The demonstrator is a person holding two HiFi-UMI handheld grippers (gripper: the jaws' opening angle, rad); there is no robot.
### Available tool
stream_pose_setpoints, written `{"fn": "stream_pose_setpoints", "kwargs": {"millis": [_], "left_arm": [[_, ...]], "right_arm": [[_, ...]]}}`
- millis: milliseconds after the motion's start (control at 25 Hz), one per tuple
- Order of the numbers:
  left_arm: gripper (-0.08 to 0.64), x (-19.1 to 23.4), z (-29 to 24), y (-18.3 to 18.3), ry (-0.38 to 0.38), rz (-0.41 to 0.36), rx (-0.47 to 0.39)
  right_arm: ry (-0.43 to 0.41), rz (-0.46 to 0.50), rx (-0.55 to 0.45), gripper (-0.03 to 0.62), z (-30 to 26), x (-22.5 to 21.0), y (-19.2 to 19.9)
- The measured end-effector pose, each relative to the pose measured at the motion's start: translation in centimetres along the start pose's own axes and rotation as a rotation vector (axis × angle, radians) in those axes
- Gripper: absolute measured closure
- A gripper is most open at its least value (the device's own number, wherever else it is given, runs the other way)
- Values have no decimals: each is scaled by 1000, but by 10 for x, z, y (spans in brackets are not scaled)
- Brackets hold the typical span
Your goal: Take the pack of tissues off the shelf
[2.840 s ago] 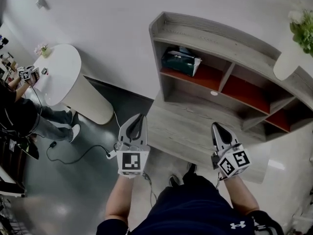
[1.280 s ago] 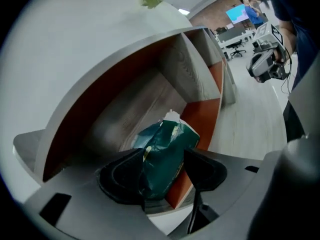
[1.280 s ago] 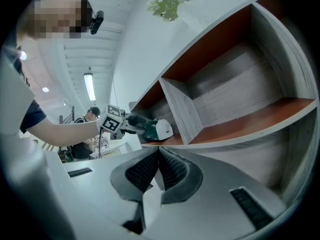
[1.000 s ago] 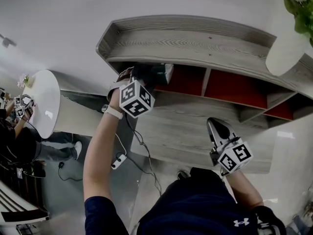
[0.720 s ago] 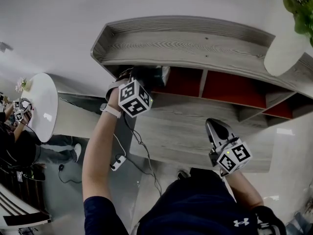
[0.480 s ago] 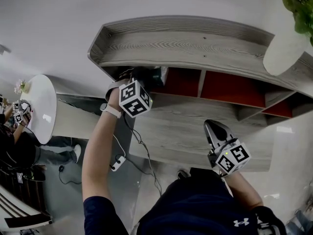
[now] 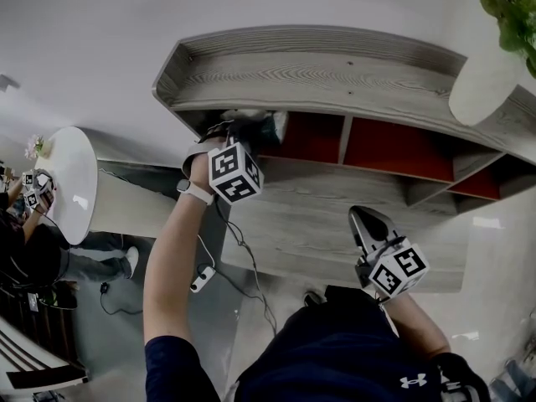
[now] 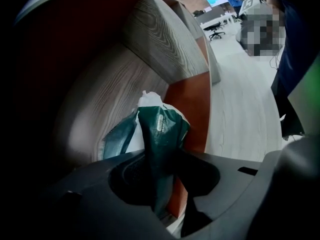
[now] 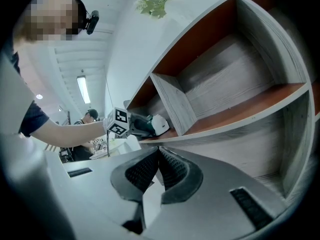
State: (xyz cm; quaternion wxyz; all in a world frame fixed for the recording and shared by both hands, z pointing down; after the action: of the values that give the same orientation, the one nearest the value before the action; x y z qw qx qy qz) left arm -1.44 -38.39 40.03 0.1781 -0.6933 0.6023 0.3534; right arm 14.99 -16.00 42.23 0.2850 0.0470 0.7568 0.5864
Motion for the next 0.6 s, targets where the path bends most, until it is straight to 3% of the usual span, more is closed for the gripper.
{"fn": "stream_pose_setpoints", "kwargs": {"millis": [240,600], "left_arm": [[434,-3,9,3,-50,48,10],[434,-19,34,0,-90,54,11]], "right_arm": [[0,-8,2,580,6,5,3],[-5,-7,-3,580,16,11,5]]}}
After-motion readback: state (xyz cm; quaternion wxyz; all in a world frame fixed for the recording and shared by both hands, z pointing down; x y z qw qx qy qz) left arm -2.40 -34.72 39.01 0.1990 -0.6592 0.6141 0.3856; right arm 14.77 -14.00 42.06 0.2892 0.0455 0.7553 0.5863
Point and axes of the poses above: the fingertips, and each gripper's own axes: z backward along the fingers, x to its left, y out of its underside, the point moved 2 cm from there along z, backward along the fingers, and after that the axes turned 5 degrees about x, right-handed, at the moved point
